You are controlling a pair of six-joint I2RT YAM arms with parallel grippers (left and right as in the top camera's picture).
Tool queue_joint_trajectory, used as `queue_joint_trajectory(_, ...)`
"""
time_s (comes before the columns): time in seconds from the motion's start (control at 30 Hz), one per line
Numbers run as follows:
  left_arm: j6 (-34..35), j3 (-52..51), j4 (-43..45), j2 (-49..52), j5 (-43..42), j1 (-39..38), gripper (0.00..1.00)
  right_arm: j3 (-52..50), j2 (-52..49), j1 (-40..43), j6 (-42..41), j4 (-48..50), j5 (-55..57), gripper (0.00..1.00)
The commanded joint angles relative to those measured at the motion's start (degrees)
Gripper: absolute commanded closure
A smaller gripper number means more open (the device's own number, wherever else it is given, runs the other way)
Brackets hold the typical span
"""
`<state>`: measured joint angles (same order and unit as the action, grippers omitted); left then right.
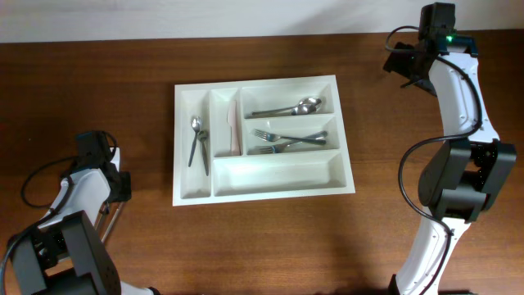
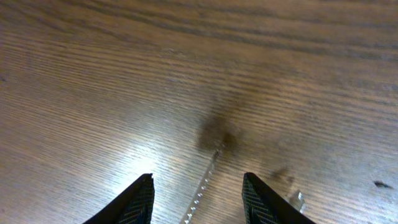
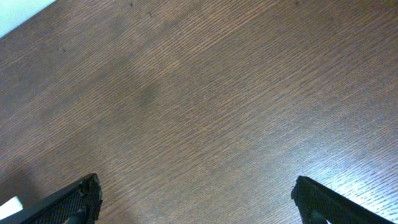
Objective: Pack container
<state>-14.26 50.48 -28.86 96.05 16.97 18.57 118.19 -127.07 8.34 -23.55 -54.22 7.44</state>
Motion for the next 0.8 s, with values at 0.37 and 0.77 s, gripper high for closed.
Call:
queue_joint_trajectory(0.37,-3.4,-0.1,0.2,0.5,-1.8,1.4,0.57,0.9,-0.7,0.0,-0.1,0.0,0.1,0.01)
queue_joint_trajectory(0.77,-3.4,-0.9,0.3,0.5,-7.6,7.1,0.57,0.9,-0.7,0.0,-0.1,0.0,0.1,0.01)
